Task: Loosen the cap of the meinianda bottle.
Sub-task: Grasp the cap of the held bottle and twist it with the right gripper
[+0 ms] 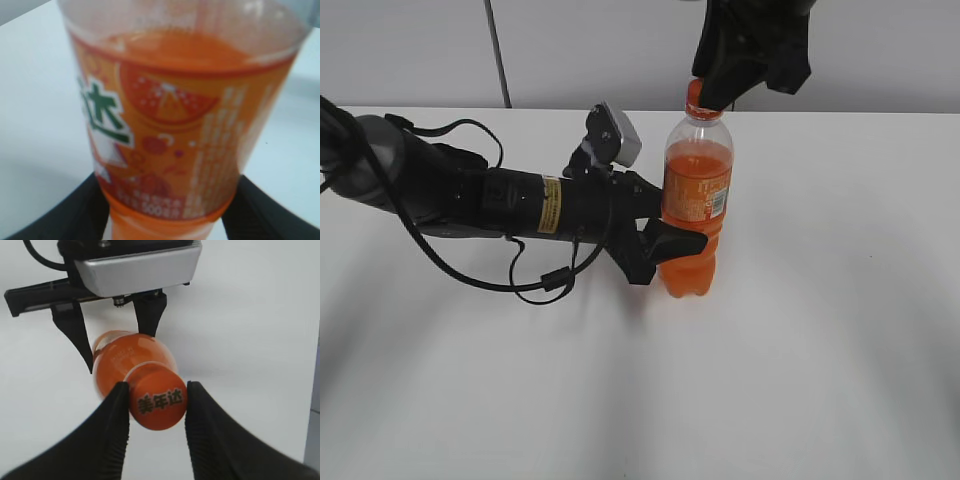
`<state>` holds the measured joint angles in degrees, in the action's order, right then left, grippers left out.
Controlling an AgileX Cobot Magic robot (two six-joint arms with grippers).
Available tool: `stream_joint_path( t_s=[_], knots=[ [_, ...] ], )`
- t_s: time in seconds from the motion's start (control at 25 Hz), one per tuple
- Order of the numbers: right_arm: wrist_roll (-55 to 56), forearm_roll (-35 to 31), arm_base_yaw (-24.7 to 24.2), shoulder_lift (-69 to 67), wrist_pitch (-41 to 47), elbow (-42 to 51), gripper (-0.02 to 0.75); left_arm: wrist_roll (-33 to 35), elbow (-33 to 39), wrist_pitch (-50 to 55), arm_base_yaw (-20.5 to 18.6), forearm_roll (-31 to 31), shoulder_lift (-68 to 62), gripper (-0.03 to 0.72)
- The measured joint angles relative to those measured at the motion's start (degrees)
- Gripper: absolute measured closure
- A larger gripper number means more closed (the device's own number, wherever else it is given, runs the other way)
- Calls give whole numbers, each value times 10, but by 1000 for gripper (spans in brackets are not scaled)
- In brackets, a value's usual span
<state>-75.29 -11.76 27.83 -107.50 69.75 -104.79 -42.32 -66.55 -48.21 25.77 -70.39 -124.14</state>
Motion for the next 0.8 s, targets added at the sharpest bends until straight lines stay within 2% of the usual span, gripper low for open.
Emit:
stream_joint_path(
  t_s=[0.2, 0.52, 0.6, 0.68, 0.8],
  knots=[
    [-32, -16, 0, 15, 0, 1, 498, 0, 0, 0, 0, 0, 0, 284],
    [-25, -34, 0, 32, 0, 1, 499, 0, 0, 0, 0, 0, 0, 284],
    [29, -38, 0, 32, 0, 1, 498, 0, 0, 0, 0, 0, 0, 284],
    [162, -38, 0, 32, 1, 1, 477, 0, 0, 0, 0, 0, 0, 284],
    [382, -18, 0, 32, 1, 1, 384, 0, 0, 0, 0, 0, 0, 284]
  ],
)
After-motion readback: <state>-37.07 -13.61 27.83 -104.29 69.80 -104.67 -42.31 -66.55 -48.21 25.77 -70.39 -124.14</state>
